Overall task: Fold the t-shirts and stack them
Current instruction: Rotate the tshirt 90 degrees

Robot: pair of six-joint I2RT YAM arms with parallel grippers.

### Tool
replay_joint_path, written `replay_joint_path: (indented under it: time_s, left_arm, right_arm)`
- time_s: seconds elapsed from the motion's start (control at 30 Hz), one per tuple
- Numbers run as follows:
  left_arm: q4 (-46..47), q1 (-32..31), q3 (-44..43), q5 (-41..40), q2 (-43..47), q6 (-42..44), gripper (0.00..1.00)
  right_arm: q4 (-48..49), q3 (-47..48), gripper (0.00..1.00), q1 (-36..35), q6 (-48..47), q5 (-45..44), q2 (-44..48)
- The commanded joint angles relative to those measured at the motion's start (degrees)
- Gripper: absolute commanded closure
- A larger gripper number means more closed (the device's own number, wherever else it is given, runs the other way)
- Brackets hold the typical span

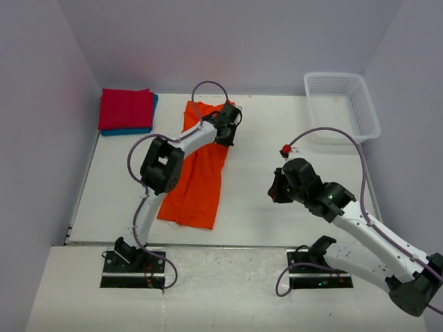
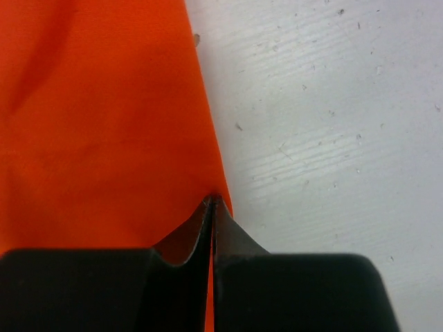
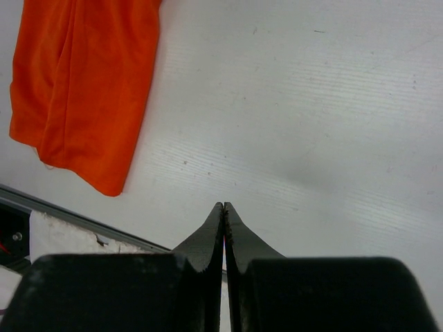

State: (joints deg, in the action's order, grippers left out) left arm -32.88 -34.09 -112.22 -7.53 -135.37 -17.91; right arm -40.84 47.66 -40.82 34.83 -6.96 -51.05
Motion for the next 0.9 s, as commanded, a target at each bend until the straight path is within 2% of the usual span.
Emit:
replay_joint_path:
  time_s: [0.0,0.13,0.4,0.5,0.57,0.6,0.63,0.83,0.87]
  left_arm:
    - [-0.1,0.2,-4.7,4.5,-3.6,1.5,1.00]
    - [0.9,0.7,-7.1,8.9,-7.2,1.4,1.00]
    - [3.4,2.8,-19.1,18.9,-16.7,0.1,1.00]
    - [5.4,3.5,-21.4,20.9,-17.3,-0.5,1.00]
    - [8.5,3.0,-17.5,20.6,-14.9,0.0,1.00]
    - [10.5,2.6,-14.9,20.2,-10.8,0.2,1.00]
    - [14.5,1.8,-9.4,19.4,-8.5,0.5,1.00]
    - [20.5,0.0,4.5,8.9,7.4,0.0,1.00]
    - [21.8,-0.2,9.1,7.8,9.3,0.1,1.00]
  right_arm:
    - [-0.6,0.9,1.00,-0.1,0.6,-0.9,1.6]
    - [-1.2,0.9,1.00,-0.1,0.8,-1.1,2.4]
    - [-1.8,0.5,1.00,-0.1,1.5,0.3,1.5]
    - [-1.3,-0.1,1.00,-0.1,1.6,0.7,1.5]
    - [-1.3,-0.5,1.00,-0.1,1.9,0.9,1.0]
    - [-1.3,-0.5,1.00,-0.1,2.2,1.0,0.9]
    - [-1.2,-0.5,1.00,-0.1,2.2,1.0,0.8]
    - [-1.4,0.8,1.00,-0.1,1.7,1.1,0.5]
    - [-1.3,0.8,1.00,-0.1,1.6,1.2,0.6]
